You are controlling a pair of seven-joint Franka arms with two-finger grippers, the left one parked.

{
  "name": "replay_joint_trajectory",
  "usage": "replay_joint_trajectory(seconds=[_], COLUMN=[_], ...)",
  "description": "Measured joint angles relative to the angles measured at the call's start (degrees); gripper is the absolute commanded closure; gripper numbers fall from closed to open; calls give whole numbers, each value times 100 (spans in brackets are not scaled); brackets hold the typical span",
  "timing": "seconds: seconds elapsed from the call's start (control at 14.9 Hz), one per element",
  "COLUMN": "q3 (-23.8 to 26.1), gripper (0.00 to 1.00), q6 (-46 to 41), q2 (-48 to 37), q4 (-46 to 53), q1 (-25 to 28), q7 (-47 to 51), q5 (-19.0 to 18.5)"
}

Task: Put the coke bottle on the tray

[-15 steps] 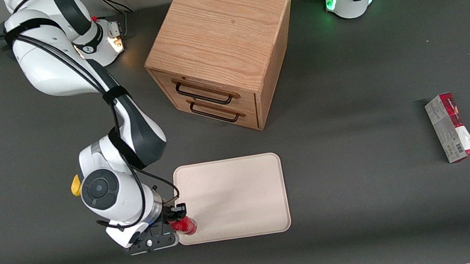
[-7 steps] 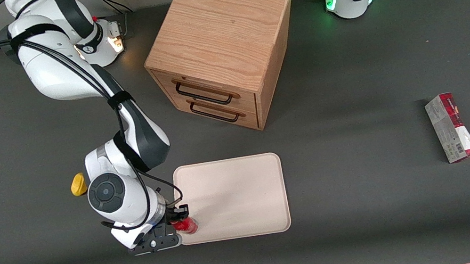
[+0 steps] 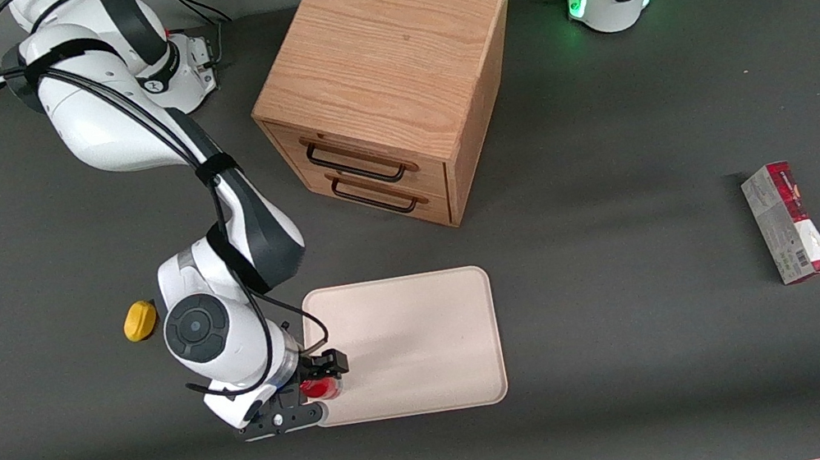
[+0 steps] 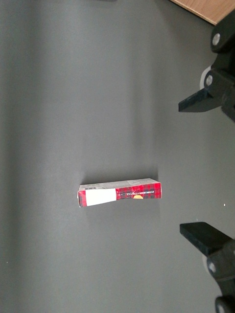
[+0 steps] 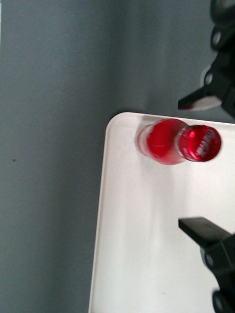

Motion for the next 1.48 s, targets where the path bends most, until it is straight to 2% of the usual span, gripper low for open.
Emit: replay_joint_trajectory(seconds=[0.2, 0.4, 0.67, 0.81, 1.08, 1.48], q3=[-20, -32, -89, -93, -94, -310], gripper=[0, 0, 0, 0, 0, 0], q6=[27, -172, -1412, -1759, -1862, -1956], q2=[-5, -79, -741, -1179, -2215, -3855], q4=[65, 178, 255, 131, -894, -2645], q1=[-2, -9, -116, -334, -771, -834], q7=[0, 0, 0, -21, -518, -588], q5=[-58, -392, -434, -288, -66, 75])
